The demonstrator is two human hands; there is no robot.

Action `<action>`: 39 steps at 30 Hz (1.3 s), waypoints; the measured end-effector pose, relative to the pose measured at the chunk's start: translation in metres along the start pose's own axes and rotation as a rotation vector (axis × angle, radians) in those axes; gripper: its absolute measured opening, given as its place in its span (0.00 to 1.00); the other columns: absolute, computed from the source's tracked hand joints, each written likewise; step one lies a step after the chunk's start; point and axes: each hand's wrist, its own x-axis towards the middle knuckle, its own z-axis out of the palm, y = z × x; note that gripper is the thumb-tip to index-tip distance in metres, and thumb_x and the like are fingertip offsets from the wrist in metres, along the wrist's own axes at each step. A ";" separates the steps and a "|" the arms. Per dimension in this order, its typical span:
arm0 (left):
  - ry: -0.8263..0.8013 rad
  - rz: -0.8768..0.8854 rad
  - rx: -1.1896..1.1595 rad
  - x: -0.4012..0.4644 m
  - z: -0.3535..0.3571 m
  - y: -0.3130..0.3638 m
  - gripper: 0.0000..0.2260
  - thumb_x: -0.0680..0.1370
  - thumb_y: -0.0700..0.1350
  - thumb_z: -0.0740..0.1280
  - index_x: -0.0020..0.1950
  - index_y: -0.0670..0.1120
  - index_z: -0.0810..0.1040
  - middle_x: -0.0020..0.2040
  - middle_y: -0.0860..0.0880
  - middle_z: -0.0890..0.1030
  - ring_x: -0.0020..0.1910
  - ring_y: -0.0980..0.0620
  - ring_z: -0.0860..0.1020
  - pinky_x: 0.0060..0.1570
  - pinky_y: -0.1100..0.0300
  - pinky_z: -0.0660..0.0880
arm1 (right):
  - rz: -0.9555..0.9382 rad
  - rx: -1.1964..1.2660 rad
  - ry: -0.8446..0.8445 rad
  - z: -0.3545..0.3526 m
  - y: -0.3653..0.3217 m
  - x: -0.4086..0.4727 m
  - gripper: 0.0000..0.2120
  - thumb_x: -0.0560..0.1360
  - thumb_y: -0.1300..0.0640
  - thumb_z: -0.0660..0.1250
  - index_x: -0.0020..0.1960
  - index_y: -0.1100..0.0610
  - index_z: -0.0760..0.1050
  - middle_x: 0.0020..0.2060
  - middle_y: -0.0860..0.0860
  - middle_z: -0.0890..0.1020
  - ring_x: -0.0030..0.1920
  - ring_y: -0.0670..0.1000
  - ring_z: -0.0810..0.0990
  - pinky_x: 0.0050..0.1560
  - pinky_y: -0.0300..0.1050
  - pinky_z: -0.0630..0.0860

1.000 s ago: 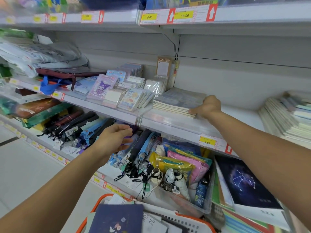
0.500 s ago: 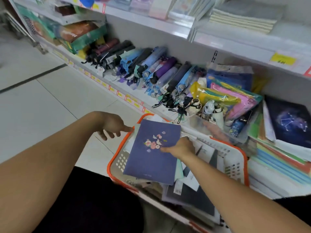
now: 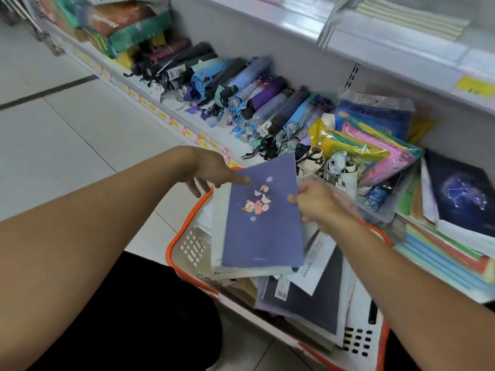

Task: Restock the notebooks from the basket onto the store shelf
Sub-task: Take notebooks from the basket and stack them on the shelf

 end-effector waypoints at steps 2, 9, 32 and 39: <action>-0.062 0.030 -0.253 -0.006 0.007 0.018 0.43 0.69 0.72 0.63 0.75 0.45 0.65 0.71 0.43 0.71 0.64 0.39 0.74 0.58 0.44 0.77 | -0.086 0.016 0.072 -0.035 -0.032 -0.003 0.06 0.75 0.62 0.70 0.41 0.58 0.74 0.39 0.57 0.80 0.38 0.57 0.79 0.37 0.49 0.76; 0.041 0.010 -0.691 -0.001 0.011 0.032 0.36 0.70 0.69 0.67 0.70 0.48 0.71 0.67 0.43 0.76 0.64 0.41 0.76 0.62 0.42 0.73 | -0.211 0.595 -0.001 -0.094 -0.086 -0.025 0.02 0.79 0.64 0.65 0.49 0.59 0.75 0.41 0.56 0.83 0.34 0.52 0.82 0.29 0.43 0.78; 0.826 0.017 -0.027 0.003 -0.038 -0.013 0.12 0.77 0.41 0.64 0.59 0.43 0.76 0.47 0.43 0.75 0.43 0.41 0.73 0.41 0.53 0.68 | 0.121 0.069 -0.323 0.005 -0.002 -0.009 0.14 0.80 0.62 0.66 0.64 0.61 0.74 0.58 0.58 0.82 0.54 0.58 0.81 0.54 0.52 0.79; 0.705 0.089 -0.275 -0.011 -0.028 0.007 0.07 0.78 0.41 0.62 0.55 0.43 0.75 0.49 0.42 0.79 0.46 0.41 0.77 0.43 0.51 0.76 | -0.342 -0.435 0.102 -0.104 -0.081 -0.035 0.07 0.81 0.58 0.61 0.49 0.62 0.72 0.40 0.55 0.74 0.44 0.59 0.75 0.33 0.48 0.63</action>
